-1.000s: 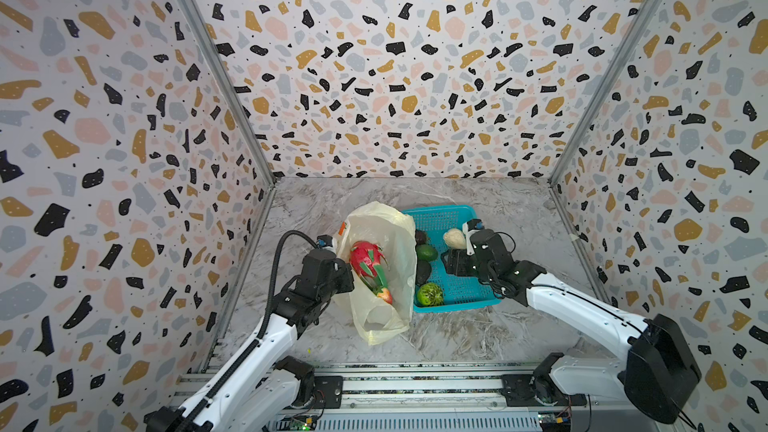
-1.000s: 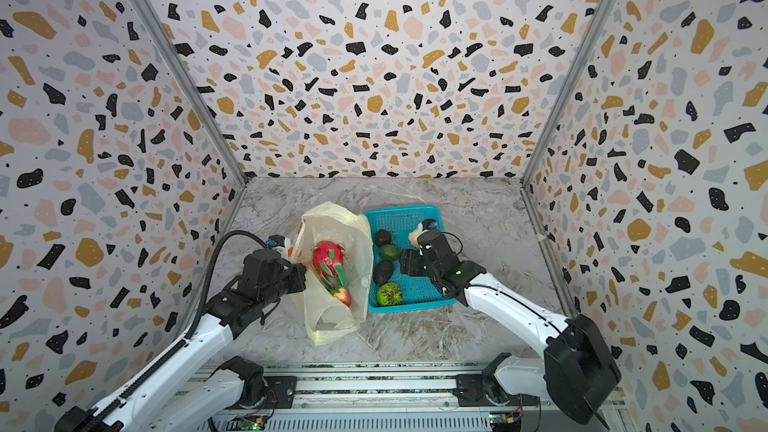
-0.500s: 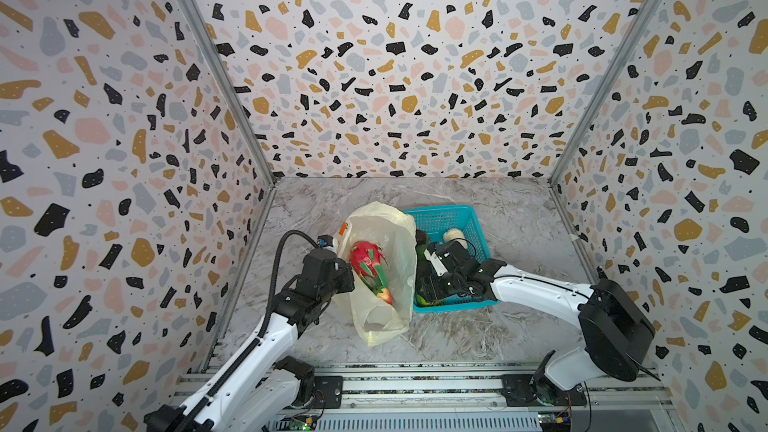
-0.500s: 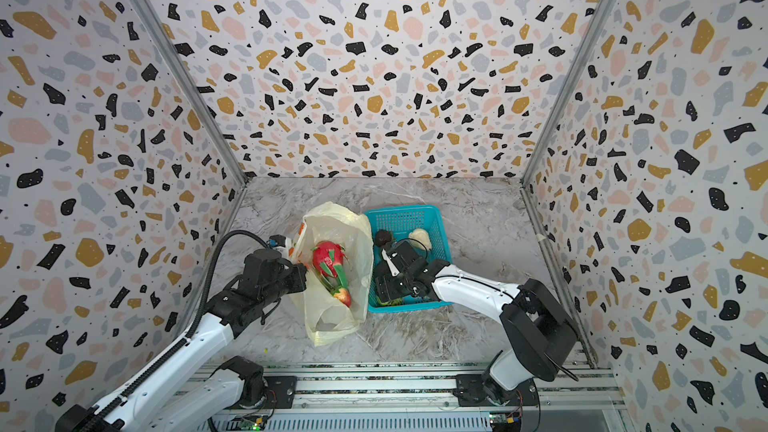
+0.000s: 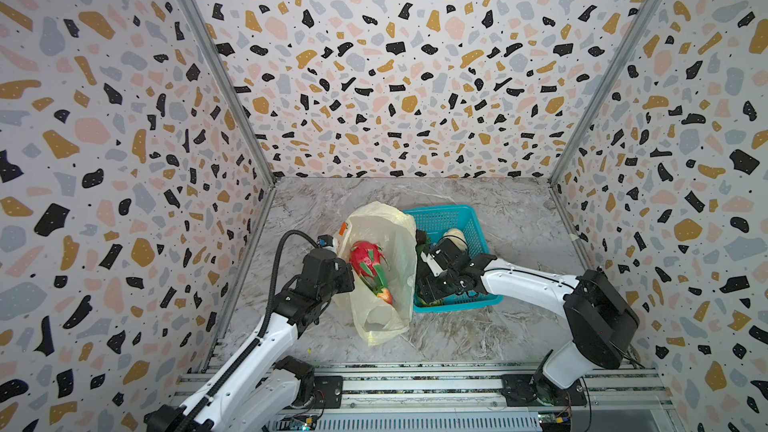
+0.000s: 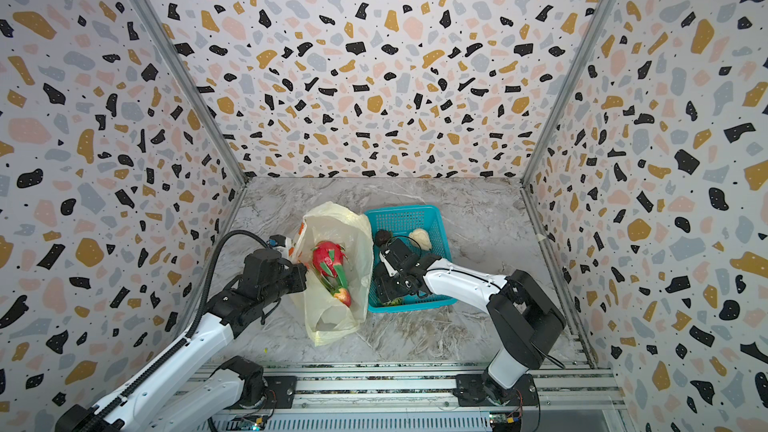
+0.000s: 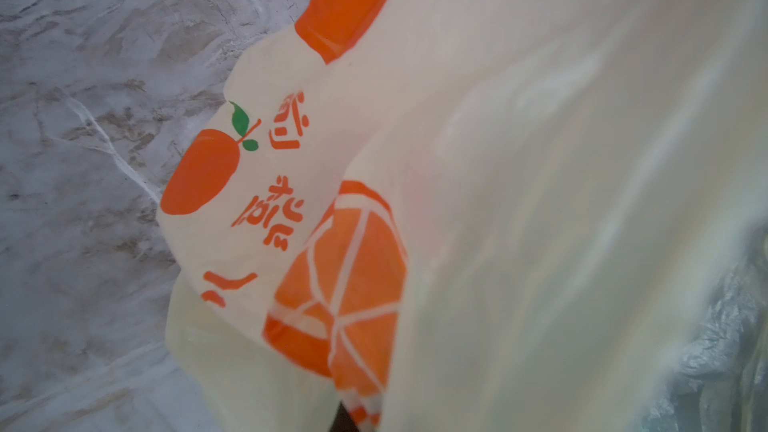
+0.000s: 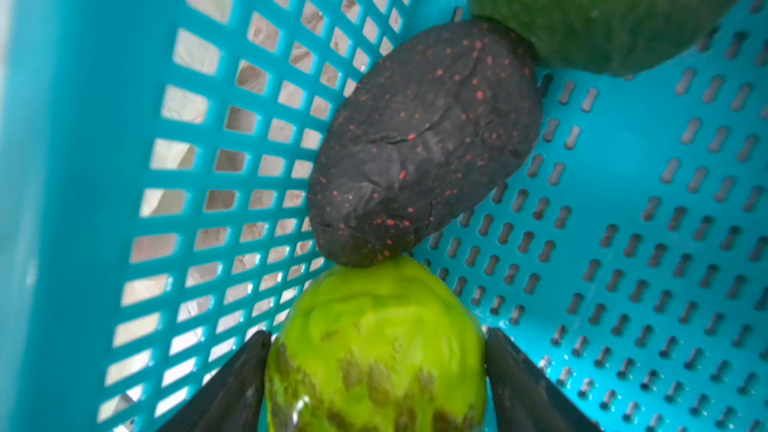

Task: Place the fruits into the plastic bag
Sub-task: 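Lift the green-yellow mango with the right gripper into the bag held by the left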

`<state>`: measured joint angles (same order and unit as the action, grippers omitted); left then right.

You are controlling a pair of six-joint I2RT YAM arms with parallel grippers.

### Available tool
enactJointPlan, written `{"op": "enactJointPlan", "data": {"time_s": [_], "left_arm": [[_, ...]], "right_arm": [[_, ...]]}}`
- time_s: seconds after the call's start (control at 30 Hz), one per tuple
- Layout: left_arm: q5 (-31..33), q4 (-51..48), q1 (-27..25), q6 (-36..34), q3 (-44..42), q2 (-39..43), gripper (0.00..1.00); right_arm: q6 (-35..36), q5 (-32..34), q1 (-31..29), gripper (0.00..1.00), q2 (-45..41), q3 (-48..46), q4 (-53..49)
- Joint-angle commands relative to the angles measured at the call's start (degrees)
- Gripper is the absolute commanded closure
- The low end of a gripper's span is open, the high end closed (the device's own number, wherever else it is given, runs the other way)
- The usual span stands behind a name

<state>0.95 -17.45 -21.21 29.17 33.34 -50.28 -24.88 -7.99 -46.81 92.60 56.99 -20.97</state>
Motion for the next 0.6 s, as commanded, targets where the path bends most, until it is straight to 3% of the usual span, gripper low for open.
{"op": "enactJointPlan", "data": {"time_s": [0.0,0.13,0.33,0.57], "left_arm": [[-0.25,2.12,0.27,-0.16,-0.67,0.48,1.00],[-0.25,2.16,0.29,-0.11,-0.60,0.49,1.00],[-0.25,2.07,0.29,-0.26,-0.72,0.49,1.00],[-0.18,2.36,0.29,0.03,-0.89,0.52,1.00]], "right_arm": [[0.83,0.32,-0.39,0.20,1.57,0.54,-3.56],[0.37,1.71,-0.39,0.25,0.92,0.32,-2.94],[-0.24,8.81,-0.30,0.49,-5.26,0.29,-0.94],[0.62,20.02,-1.94,0.49,-14.41,3.49,-0.56]]}}
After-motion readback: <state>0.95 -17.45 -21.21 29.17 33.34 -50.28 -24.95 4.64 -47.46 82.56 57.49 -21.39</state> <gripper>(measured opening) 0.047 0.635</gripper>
